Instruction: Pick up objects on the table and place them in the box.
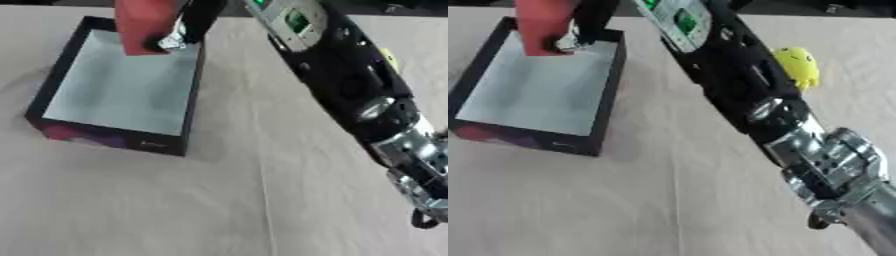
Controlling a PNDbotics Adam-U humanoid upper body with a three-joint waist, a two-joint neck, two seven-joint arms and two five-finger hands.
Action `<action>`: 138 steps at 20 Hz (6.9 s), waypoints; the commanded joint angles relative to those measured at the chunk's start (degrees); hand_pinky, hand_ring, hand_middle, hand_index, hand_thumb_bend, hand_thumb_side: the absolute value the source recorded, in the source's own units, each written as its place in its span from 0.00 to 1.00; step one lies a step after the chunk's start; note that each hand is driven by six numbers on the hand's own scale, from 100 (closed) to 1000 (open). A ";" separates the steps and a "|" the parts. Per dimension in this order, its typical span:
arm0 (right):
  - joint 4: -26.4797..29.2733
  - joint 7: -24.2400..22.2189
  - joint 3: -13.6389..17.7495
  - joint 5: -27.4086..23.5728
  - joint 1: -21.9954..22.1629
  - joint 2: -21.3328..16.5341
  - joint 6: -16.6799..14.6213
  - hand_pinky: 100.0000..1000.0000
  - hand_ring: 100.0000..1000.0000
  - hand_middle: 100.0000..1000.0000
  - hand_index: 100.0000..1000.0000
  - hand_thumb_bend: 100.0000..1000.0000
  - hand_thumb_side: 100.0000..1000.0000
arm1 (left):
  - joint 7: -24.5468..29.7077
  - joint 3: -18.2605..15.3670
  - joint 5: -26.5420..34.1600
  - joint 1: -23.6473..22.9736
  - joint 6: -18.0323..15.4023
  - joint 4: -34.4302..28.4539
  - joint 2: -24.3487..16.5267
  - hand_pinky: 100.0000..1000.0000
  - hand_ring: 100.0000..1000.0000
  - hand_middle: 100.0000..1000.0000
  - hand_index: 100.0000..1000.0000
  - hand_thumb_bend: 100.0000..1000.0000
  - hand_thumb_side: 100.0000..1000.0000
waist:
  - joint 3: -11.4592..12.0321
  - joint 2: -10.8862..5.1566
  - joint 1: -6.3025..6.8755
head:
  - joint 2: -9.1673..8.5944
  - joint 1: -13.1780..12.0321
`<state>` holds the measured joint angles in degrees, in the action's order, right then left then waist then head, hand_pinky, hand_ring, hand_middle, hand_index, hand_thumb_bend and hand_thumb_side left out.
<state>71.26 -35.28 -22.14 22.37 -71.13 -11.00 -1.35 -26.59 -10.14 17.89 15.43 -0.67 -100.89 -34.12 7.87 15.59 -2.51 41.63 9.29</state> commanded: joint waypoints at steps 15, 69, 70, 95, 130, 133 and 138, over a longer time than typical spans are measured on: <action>-1.73 12.27 -2.71 6.40 -0.63 8.35 0.96 0.82 0.49 0.48 0.59 0.21 0.00 | 4.79 1.32 0.82 5.69 -1.75 7.35 1.75 0.77 0.71 0.76 0.82 0.52 0.63 | 2.91 0.73 -0.40 | -0.30 3.75; -2.86 19.41 8.85 -9.33 4.09 -18.65 8.61 0.95 0.85 0.84 0.88 0.44 0.39 | -12.74 -12.34 6.09 -8.42 -9.70 5.01 -11.56 0.78 0.71 0.76 0.83 0.49 0.63 | 1.19 -1.16 2.15 | 1.71 2.78; -2.85 19.09 9.29 -10.06 4.71 -20.43 8.49 0.95 0.85 0.84 0.88 0.45 0.39 | -12.98 -12.76 6.27 -9.00 -10.00 5.79 -11.71 0.78 0.71 0.76 0.83 0.50 0.63 | 1.04 -1.21 2.23 | 1.75 2.85; -7.42 5.83 18.09 -5.53 19.78 -46.96 -6.49 0.96 0.91 0.87 0.91 0.52 0.31 | -14.31 -15.78 7.83 -12.43 -13.13 11.74 -12.33 0.78 0.71 0.76 0.83 0.50 0.62 | -0.48 -0.59 3.42 | -1.93 2.33; -6.50 3.12 13.45 0.60 25.21 -46.58 -6.97 0.94 0.92 0.87 0.92 0.51 0.39 | -13.86 -15.30 7.50 -12.17 -12.75 11.98 -11.58 0.78 0.70 0.76 0.84 0.49 0.63 | -0.51 -1.06 3.61 | -2.33 -3.10; -6.89 2.97 13.05 0.69 25.23 -46.06 -7.00 0.94 0.92 0.87 0.92 0.51 0.40 | -13.74 -15.20 7.47 -12.08 -12.71 11.99 -11.55 0.78 0.70 0.76 0.84 0.49 0.63 | -0.51 -1.16 3.62 | -1.67 -3.19; -7.59 2.61 12.47 1.37 25.38 -45.50 -7.11 0.94 0.92 0.87 0.92 0.52 0.41 | -13.68 -15.16 7.51 -12.11 -12.69 12.05 -11.36 0.78 0.70 0.76 0.84 0.48 0.63 | -0.36 -1.15 3.59 | -1.76 -3.01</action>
<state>63.58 -32.55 -9.98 23.38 -45.15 -55.09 -8.32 -40.54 -24.87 25.47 3.03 -13.31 -88.36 -43.40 7.47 15.44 0.95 39.67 6.22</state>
